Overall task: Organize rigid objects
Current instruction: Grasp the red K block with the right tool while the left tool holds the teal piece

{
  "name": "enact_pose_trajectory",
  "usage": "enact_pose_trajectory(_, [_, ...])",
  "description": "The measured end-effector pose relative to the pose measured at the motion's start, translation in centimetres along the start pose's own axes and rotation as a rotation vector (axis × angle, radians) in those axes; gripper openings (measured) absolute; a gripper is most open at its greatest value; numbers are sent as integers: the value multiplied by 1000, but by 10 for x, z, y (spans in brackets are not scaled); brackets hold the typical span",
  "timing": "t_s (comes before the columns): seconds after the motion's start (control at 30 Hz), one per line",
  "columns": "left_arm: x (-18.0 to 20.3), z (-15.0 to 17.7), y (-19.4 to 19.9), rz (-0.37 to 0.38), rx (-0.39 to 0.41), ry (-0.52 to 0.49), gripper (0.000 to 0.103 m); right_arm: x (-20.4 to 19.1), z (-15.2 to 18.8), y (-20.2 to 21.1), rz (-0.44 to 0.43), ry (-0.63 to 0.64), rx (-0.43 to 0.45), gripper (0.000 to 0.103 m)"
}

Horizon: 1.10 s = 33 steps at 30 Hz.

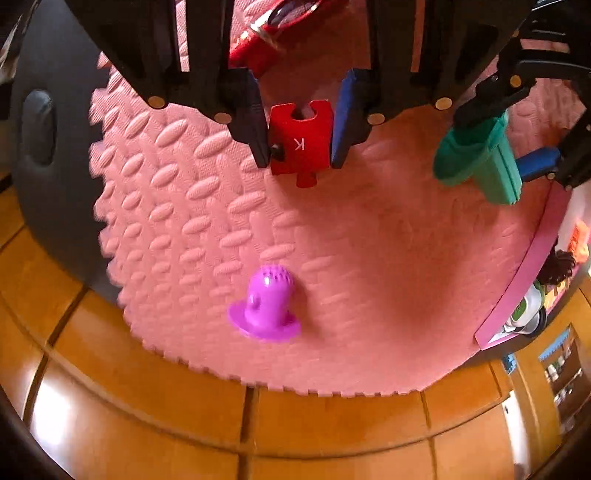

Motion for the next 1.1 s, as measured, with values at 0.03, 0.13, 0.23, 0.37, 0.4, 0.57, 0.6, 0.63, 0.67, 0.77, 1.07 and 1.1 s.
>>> enact_pose_trajectory(0.03, [0,0,0,3,4,-2,56,3,0,-2,-22,-25,-10,32])
enact_pose_trajectory(0.13, [0,1,1,7,11,-9,56,3,0,-3,-22,-19,1,32])
enact_pose_trajectory(0.23, [0,2,3,10,16,-8,56,2,3,0,-12,-9,28,32])
enact_pose_trajectory(0.37, [-1,2,6,7,15,11,55,1,2,0,-5,7,44,32])
enact_pose_trajectory(0.4, [-1,3,7,7,15,16,55,0,2,0,0,19,54,32])
enact_pose_trajectory(0.57, [-6,4,17,5,32,42,55,-2,0,0,1,31,68,32])
enact_pose_trajectory(0.6, [-6,4,20,7,39,40,55,-1,0,0,1,30,69,32])
enact_pose_trajectory(0.63, [-4,3,25,11,50,33,55,-1,0,-1,0,29,69,32])
enact_pose_trajectory(0.67, [-1,2,33,15,68,21,55,-1,1,0,1,29,70,32])
enact_pose_trajectory(0.77, [3,0,49,20,96,3,55,-1,1,0,6,31,75,32])
enact_pose_trajectory(1.07, [-39,-6,154,23,251,115,55,-5,2,2,37,62,102,32])
enact_pose_trajectory(1.1, [-45,-5,164,15,266,128,55,-5,3,2,39,64,103,32])
Point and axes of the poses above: each gripper's, at about its wrist camera, not at the fingertips, and y roughly against the way its jaws point, x to its right, z to its underside, the point moved 2 cm from there along -y, roughly the way its jaws point, and after that the axes turned 14 degrees about z, right-handed, at the moved point
